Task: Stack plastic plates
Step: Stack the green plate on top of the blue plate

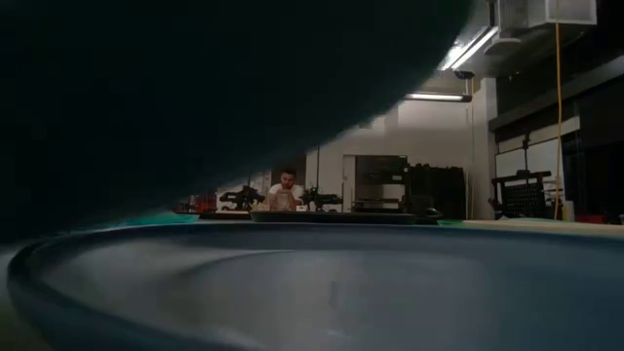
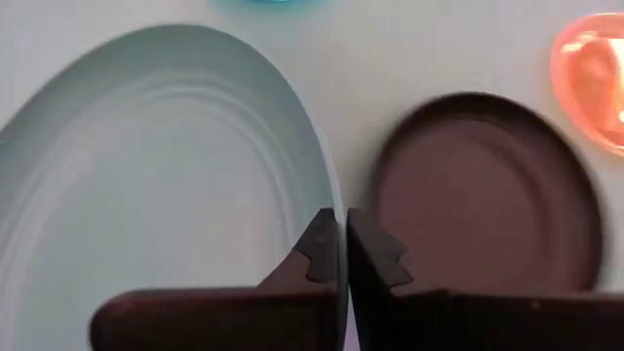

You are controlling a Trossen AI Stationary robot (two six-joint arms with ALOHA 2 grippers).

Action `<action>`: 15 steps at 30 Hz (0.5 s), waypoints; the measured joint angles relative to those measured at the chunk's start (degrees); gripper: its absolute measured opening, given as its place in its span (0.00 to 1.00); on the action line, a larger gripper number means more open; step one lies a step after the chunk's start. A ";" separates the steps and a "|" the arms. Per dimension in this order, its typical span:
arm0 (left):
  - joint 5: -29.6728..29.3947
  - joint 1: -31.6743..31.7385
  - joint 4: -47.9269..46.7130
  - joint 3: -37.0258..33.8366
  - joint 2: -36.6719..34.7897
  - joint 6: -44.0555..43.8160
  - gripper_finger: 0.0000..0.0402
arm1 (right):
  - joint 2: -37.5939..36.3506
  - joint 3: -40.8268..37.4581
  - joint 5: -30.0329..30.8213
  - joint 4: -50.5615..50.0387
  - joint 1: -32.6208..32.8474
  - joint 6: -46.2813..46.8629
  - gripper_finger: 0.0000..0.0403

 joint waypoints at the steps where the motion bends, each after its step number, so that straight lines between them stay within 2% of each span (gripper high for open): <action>1: -0.09 0.00 0.00 0.00 0.00 0.03 0.01 | -0.60 0.00 0.68 -1.45 0.47 1.09 0.00; 9: -0.02 -0.02 0.00 0.00 0.00 0.04 0.01 | -3.09 0.02 7.41 -14.14 4.24 11.71 0.00; 15: 0.00 -0.02 -0.03 0.00 0.00 0.13 0.01 | -3.41 -0.02 8.53 -18.96 7.13 18.36 0.00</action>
